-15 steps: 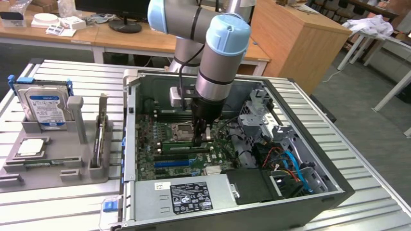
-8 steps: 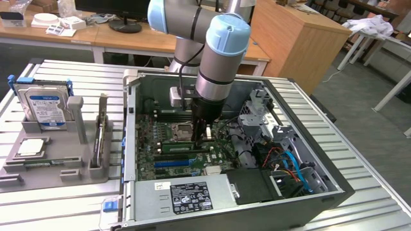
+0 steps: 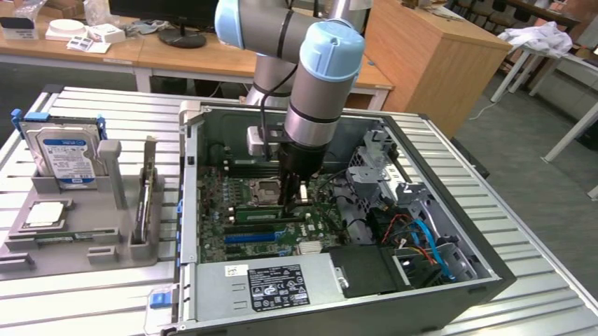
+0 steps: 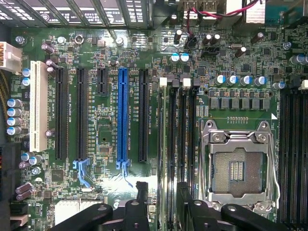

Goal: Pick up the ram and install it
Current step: 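Insert the ram into the slot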

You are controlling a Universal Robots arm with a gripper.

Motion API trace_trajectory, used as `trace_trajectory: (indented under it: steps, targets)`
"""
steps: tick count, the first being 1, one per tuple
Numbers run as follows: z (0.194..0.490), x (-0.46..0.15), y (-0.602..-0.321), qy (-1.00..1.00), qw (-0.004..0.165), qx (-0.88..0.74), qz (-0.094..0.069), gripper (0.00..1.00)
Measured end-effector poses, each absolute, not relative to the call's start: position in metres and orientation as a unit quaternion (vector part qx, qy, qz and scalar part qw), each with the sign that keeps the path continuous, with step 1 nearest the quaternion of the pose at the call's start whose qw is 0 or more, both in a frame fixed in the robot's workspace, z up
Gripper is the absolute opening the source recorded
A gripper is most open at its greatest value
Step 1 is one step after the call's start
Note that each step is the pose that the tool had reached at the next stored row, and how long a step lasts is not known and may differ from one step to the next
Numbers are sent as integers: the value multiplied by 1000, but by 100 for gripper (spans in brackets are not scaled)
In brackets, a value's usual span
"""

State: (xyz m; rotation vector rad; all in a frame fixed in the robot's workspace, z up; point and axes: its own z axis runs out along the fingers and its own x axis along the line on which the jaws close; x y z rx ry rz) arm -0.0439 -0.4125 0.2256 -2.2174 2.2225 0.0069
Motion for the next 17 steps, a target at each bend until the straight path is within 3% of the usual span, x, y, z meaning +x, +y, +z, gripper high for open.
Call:
trace_trajectory:
  steps: [17]
  targets:
    - [257,-44,-412,708,1,-706,2,37]
